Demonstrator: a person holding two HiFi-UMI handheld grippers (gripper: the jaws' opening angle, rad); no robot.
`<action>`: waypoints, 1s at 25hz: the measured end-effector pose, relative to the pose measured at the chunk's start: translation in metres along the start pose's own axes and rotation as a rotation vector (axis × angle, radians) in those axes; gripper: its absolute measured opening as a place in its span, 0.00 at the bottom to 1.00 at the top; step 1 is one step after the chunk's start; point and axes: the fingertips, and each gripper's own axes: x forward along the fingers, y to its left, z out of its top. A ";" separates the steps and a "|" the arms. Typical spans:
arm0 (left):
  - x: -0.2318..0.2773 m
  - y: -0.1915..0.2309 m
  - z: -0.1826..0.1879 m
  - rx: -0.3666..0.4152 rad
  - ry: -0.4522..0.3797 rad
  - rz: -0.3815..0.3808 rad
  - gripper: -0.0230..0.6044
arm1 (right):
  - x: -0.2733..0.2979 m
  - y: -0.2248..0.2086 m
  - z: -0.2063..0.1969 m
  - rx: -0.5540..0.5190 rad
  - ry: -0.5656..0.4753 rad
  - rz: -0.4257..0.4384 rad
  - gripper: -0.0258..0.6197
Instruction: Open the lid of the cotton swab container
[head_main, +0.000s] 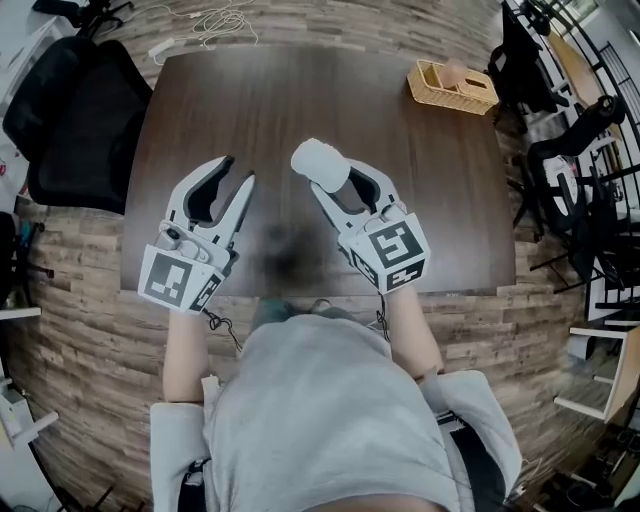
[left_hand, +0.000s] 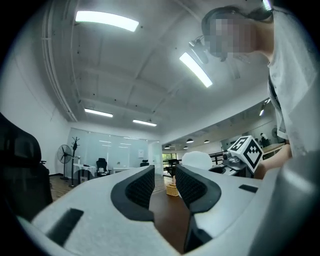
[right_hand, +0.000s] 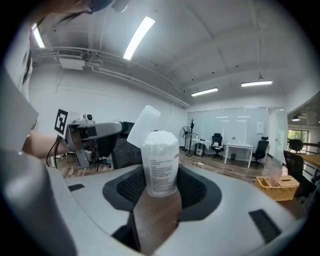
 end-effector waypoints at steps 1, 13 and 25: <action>-0.002 0.001 -0.001 -0.004 0.002 0.024 0.24 | -0.002 -0.002 0.001 0.003 -0.005 -0.008 0.33; -0.033 0.009 -0.005 -0.035 0.030 0.283 0.09 | -0.030 -0.013 0.006 0.027 -0.037 -0.071 0.33; -0.064 -0.007 -0.007 -0.022 0.046 0.422 0.09 | -0.063 -0.016 0.006 0.026 -0.061 -0.121 0.33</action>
